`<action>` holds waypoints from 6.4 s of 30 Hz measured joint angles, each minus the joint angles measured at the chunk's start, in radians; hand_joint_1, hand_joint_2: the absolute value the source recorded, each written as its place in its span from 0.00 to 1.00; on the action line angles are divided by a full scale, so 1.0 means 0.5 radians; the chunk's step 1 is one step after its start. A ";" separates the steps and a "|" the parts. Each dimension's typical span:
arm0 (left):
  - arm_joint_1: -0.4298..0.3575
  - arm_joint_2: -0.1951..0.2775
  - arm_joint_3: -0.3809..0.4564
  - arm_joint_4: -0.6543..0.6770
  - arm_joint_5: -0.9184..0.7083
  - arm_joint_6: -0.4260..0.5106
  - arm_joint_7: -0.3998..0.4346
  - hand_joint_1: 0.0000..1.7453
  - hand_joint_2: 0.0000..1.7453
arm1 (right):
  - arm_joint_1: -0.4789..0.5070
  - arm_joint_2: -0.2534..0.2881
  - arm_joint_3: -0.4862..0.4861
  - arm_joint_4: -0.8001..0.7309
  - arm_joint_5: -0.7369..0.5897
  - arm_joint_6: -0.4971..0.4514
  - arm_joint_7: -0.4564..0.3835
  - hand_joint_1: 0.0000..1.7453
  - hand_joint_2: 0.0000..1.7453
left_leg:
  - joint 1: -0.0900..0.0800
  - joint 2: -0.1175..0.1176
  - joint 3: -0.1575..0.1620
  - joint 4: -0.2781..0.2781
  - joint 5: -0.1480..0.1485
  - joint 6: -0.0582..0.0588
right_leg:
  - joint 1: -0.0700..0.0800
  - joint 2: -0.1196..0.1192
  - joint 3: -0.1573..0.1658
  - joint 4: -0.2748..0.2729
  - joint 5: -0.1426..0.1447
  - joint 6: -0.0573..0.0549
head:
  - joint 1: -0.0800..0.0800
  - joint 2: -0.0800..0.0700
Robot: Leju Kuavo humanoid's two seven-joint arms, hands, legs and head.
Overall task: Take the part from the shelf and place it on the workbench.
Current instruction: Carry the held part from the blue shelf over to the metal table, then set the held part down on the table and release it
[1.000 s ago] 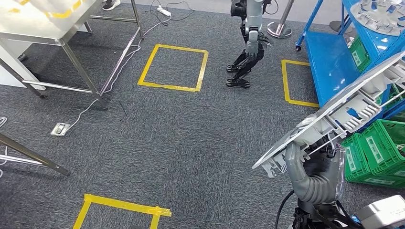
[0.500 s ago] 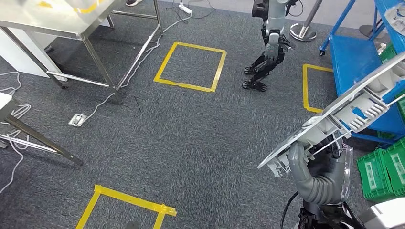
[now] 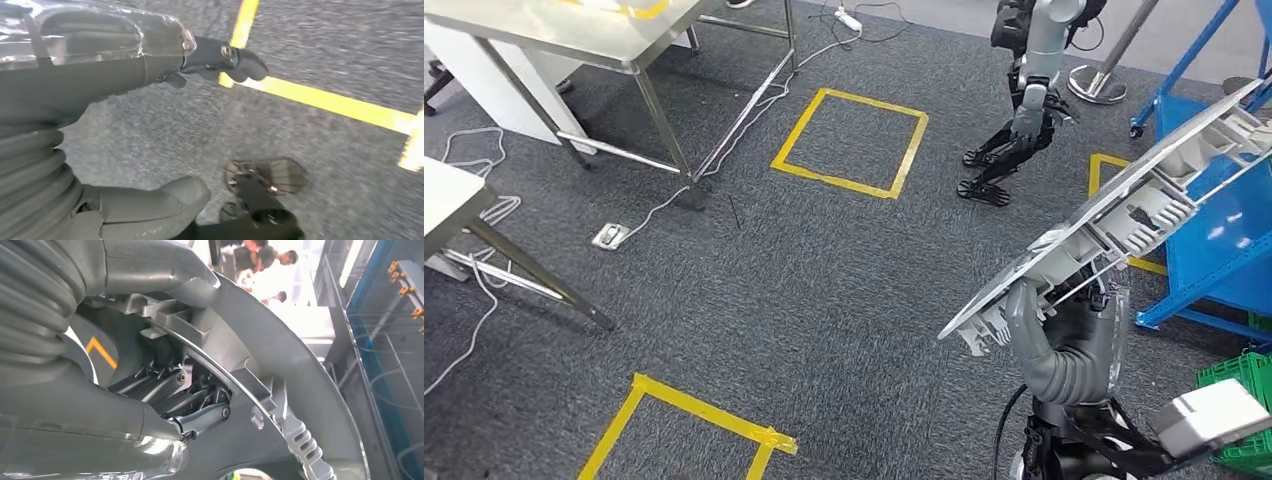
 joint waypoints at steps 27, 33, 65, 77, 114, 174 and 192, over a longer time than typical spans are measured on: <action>0.002 0.018 -0.006 -0.003 -0.172 -0.102 -0.048 0.00 1.00 | 0.060 0.046 0.015 0.003 0.153 -0.032 -0.004 1.00 1.00 | 0.052 -0.108 -0.123 0.229 -0.066 -0.093 | -0.033 0.110 -0.083 0.000 0.082 -0.025 | 0.007 0.000; 0.002 0.021 -0.011 -0.003 -0.226 -0.098 -0.076 0.00 1.00 | 0.059 0.067 0.038 0.013 0.136 -0.063 -0.008 1.00 1.00 | 0.028 -0.046 -0.006 -0.009 0.011 -0.013 | -0.027 0.042 -0.057 -0.002 0.062 0.035 | 0.001 0.000; -0.008 0.060 -0.048 -0.007 -0.157 -0.029 -0.175 0.00 1.00 | 0.130 0.107 0.066 0.049 0.030 -0.088 -0.295 1.00 1.00 | 0.052 -0.011 -0.051 0.021 0.028 -0.031 | -0.071 0.035 0.006 -0.018 0.029 0.085 | 0.020 0.000; -0.005 0.028 -0.048 -0.006 -0.173 -0.047 -0.109 0.00 1.00 | 0.156 0.094 -0.024 -0.034 0.127 -0.170 -0.209 1.00 1.00 | 0.009 -0.343 -0.020 0.015 0.036 0.028 | 0.006 0.310 -0.084 0.073 0.066 -0.051 | 0.127 0.000; -0.009 -0.012 -0.049 -0.005 -0.173 -0.092 -0.040 0.00 1.00 | 0.186 0.086 -0.182 -0.104 0.091 -0.136 -0.156 1.00 1.00 | 0.004 -0.274 -0.010 0.010 0.006 0.048 | 0.004 0.370 -0.037 -0.024 0.059 0.010 | 0.118 0.000; 0.008 -0.035 -0.050 -0.002 -0.177 -0.085 -0.035 0.00 1.00 | 0.178 0.088 -0.171 -0.107 0.005 -0.145 -0.151 1.00 1.00 | 0.014 -0.209 0.009 -0.001 -0.008 0.020 | -0.019 0.295 -0.089 0.014 0.073 0.024 | 0.069 0.000; 0.007 -0.032 -0.050 -0.002 -0.181 -0.084 -0.036 0.00 1.00 | 0.164 0.089 -0.171 -0.082 0.021 -0.147 -0.173 1.00 1.00 | 0.012 -0.210 0.011 -0.001 -0.010 0.022 | -0.020 0.295 -0.079 0.003 0.073 0.025 | 0.076 0.000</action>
